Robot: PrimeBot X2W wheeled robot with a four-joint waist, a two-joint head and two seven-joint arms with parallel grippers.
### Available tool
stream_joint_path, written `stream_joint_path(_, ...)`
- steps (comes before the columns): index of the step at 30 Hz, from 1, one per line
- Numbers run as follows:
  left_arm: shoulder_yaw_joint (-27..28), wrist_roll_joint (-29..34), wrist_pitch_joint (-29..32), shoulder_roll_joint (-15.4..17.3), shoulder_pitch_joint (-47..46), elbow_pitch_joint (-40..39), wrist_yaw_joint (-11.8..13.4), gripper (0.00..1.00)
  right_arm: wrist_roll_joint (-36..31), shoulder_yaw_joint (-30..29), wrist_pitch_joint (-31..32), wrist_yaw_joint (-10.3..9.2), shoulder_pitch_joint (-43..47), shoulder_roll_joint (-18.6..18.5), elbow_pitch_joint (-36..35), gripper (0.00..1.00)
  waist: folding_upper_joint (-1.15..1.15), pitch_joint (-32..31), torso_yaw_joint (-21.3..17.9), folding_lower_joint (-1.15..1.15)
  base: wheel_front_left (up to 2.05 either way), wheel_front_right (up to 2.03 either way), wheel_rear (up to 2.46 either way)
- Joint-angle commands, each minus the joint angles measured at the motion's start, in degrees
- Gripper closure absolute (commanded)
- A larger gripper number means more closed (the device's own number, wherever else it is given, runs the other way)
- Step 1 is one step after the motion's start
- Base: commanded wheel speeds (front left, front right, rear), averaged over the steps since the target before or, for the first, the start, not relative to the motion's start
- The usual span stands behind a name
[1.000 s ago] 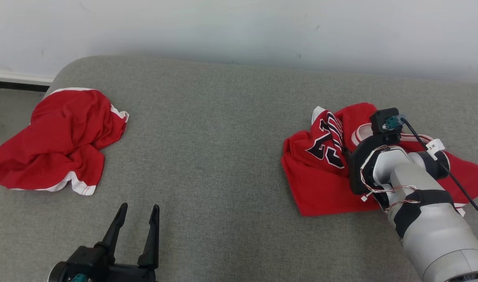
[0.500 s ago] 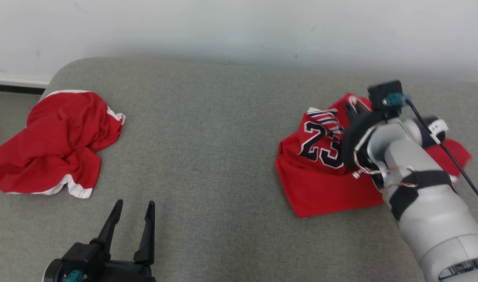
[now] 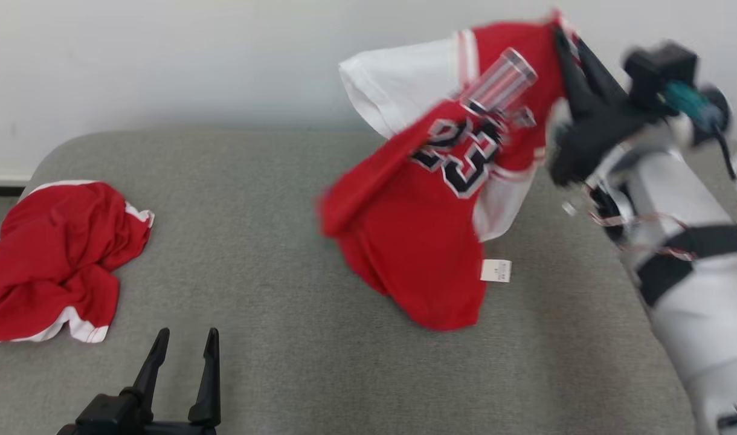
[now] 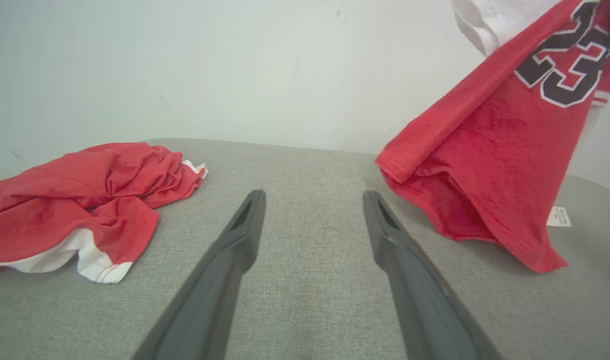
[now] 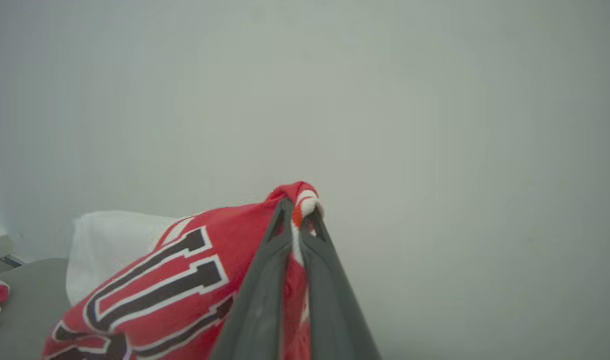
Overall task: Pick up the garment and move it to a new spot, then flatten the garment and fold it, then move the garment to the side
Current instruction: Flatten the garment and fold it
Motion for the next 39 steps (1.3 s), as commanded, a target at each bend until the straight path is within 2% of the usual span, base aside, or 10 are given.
stream_joint_path(1, 0.18, 0.40, -0.05, 0.07, 1.05, -0.16, -0.16, 0.00, -0.23, -1.71, 0.92, -0.15, 4.18, -1.90, 0.54, 1.00, 0.00, -1.69, -1.97, 0.01, 0.00, 0.00, 0.00)
stream_joint_path(5, 0.02, 0.34, -0.05, -0.25, 1.73, -0.42, -0.14, 0.00, -2.19, -8.44, 3.90, -0.15, 12.23, -6.55, 2.64, 1.00, 0.00, -2.17, -3.39, 0.01, 0.00, 0.00, 0.00)
stream_joint_path(10, -0.11, 0.26, -0.05, -0.53, 2.29, -0.51, -0.09, 0.00, -7.30, -16.76, 7.01, -0.15, 22.37, -9.58, 6.35, 1.00, 0.00, -2.18, -4.93, 0.01, 0.00, 0.00, 0.00)
stream_joint_path(15, -0.31, 0.48, -0.05, -0.73, 2.19, -0.52, -0.07, 0.00, -11.26, -23.59, 8.45, -0.15, 28.47, -9.01, 7.71, 1.00, 0.00, -2.09, -5.76, 0.01, 0.00, 0.00, 0.00)
stream_joint_path(21, -0.41, 0.62, -0.05, -0.84, 2.01, -0.46, -0.10, 0.00, -16.12, -31.73, 10.25, -0.15, 34.51, -5.44, 6.26, 1.00, 0.00, -2.14, -6.12, 0.01, 0.00, 0.00, 0.00)
stream_joint_path(22, -0.45, 0.68, -0.05, -0.86, 2.10, -0.50, -0.11, 0.00, -16.84, -32.43, 10.65, -0.15, 35.18, -4.94, 5.70, 0.56, 0.00, -2.19, -6.10, 0.01, 0.00, 0.00, 0.00)
stream_joint_path(23, -0.51, 0.75, -0.05, -0.88, 2.23, -0.51, -0.12, 0.00, -17.18, -33.08, 11.16, -0.15, 35.81, -4.09, 5.30, 0.00, 0.00, -2.26, -6.08, 0.01, 0.00, 0.00, 0.00)
stream_joint_path(31, -0.39, 1.06, -0.05, -0.94, 2.93, -0.58, 0.01, 0.00, -21.22, -36.39, 13.32, -0.15, 40.12, -1.30, -5.66, 0.00, 0.00, -3.30, -5.35, 0.01, 0.00, 0.00, 0.00)
stream_joint_path(36, -0.01, 1.02, -0.05, -0.99, 3.74, -0.74, 0.21, 0.00, -23.00, -35.95, 12.23, -0.15, 44.55, 1.59, -20.73, 0.00, 0.00, -3.92, -5.25, 0.01, 0.00, 0.00, 0.00)
stream_joint_path(39, 0.31, 1.01, -0.05, -1.02, 3.92, -0.77, 0.33, 0.00, -21.62, -31.65, 11.58, -0.15, 48.72, 4.05, -32.61, 0.00, 0.00, -4.27, -5.45, 0.01, 0.00, 0.00, 0.00)
